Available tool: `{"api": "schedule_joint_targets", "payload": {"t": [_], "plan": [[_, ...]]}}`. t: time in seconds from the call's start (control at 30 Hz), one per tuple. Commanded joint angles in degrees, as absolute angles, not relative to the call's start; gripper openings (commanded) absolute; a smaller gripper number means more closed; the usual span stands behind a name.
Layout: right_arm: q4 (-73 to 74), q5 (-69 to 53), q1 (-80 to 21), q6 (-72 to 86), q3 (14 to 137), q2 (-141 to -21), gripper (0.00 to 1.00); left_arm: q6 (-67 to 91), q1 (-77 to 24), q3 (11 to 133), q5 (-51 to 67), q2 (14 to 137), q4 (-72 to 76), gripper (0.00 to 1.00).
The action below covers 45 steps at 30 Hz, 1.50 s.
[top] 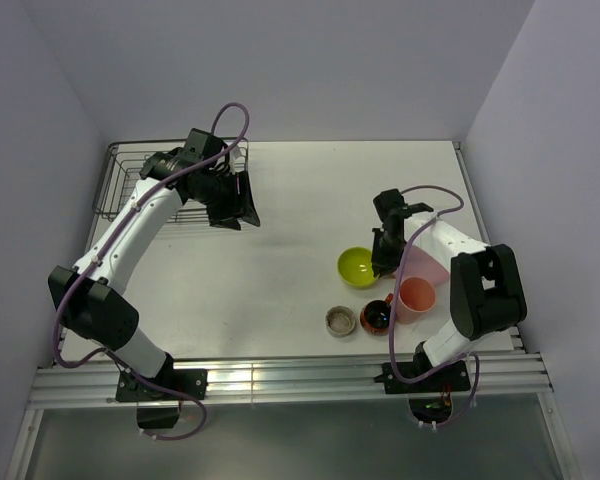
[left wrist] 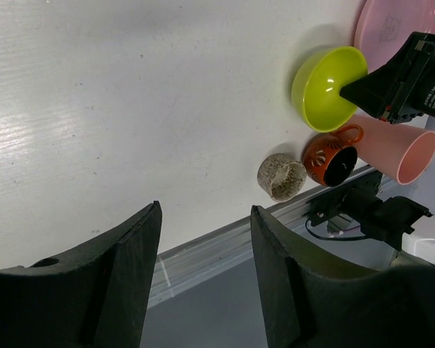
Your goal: Load the mixed dishes into the dish rack
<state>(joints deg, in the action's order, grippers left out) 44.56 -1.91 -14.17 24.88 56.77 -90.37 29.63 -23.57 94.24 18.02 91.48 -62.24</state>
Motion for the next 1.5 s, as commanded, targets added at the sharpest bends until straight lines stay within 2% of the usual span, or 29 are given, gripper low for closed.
{"api": "schedule_joint_targets", "payload": {"t": [0.0,0.03,0.13,0.17,0.4,0.5,0.73,0.77,0.9,1.0,1.13,1.27,1.47], "plan": [[44.2,-1.0,-14.8,24.3,59.2,-91.0,0.18,29.5,-24.1,94.8,17.1,91.2,-62.5,0.59],[44.2,-1.1,-14.8,24.3,59.2,-91.0,0.16,29.5,-24.1,94.7,17.1,91.0,-62.4,0.60],[44.1,-1.1,-14.8,24.3,59.1,-91.1,0.01,29.5,-24.1,93.9,17.8,90.4,-61.5,0.63],[44.2,-1.1,-14.9,24.3,59.2,-91.0,0.00,29.4,-24.1,93.6,18.4,90.4,-61.4,0.65],[44.9,-5.0,-15.0,22.4,62.0,-88.8,0.00,29.0,-24.0,93.3,24.6,88.9,-58.9,0.67],[44.3,-11.7,-15.3,20.7,64.1,-86.7,0.00,29.5,-23.9,93.2,29.7,88.7,-57.3,0.68],[40.5,-37.6,-15.6,21.1,70.0,-83.8,0.00,38.0,-23.9,93.4,43.1,88.5,-51.6,0.69],[39.6,-43.7,-15.7,21.8,70.4,-83.8,0.00,40.9,-23.9,93.5,43.9,88.3,-50.4,0.68],[35.5,-53.1,-16.3,26.7,72.4,-84.4,0.00,44.6,-23.5,96.3,44.9,88.5,-49.6,0.70],[32.8,-57.2,-17.4,29.3,72.5,-84.6,0.00,47.5,-22.5,97.2,48.2,89.3,-49.3,0.68],[30.0,-58.8,-18.3,31.9,72.1,-83.9,0.00,51.0,-21.9,96.4,50.4,89.1,-46.7,0.76],[30.0,-58.8,-19.3,32.1,72.1,-83.7,0.00,52.7,-21.4,93.9,52.6,87.5,-43.4,0.80],[30.0,-58.4,-20.0,32.7,72.7,-83.5,0.00,47.4,-21.4,94.9,49.5,87.5,-50.1,0.85]]}}
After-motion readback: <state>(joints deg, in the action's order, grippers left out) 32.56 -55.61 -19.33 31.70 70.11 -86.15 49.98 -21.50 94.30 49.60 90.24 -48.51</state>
